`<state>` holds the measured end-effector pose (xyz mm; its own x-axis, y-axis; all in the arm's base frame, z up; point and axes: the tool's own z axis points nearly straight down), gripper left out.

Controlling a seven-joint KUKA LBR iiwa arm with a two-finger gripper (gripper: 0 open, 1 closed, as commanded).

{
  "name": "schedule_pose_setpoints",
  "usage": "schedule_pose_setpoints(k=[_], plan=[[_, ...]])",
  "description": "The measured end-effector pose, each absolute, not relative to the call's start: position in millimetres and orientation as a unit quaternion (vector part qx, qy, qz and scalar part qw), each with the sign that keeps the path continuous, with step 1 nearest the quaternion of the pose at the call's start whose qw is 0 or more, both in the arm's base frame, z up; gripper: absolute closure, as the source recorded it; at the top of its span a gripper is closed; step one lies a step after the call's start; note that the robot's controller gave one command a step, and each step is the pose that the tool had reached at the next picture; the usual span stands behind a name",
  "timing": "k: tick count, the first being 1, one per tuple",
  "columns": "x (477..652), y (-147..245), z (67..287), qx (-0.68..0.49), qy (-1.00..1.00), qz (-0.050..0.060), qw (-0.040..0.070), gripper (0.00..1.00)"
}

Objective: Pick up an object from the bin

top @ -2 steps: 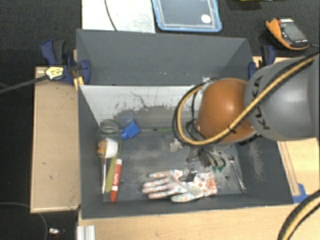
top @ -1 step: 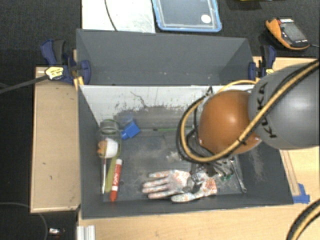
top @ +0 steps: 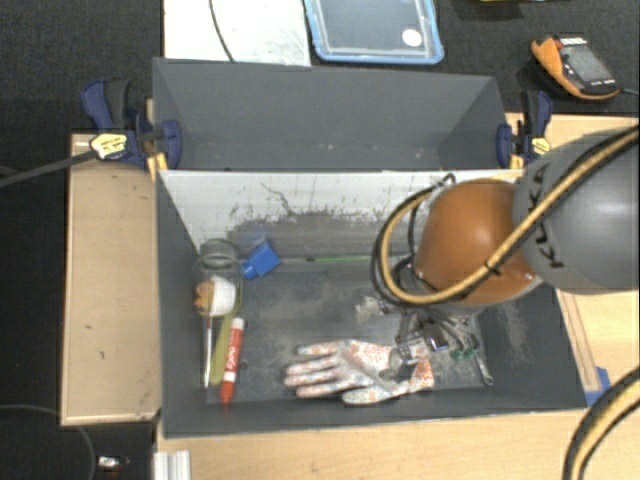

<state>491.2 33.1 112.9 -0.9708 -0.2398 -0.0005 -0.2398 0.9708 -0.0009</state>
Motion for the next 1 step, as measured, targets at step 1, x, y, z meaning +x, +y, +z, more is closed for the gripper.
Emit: schedule_pose_setpoints(k=[1], plan=[[490.6, 48.3, 75.6, -0.092, 0.996, 0.002, 0.006, 0.0]])
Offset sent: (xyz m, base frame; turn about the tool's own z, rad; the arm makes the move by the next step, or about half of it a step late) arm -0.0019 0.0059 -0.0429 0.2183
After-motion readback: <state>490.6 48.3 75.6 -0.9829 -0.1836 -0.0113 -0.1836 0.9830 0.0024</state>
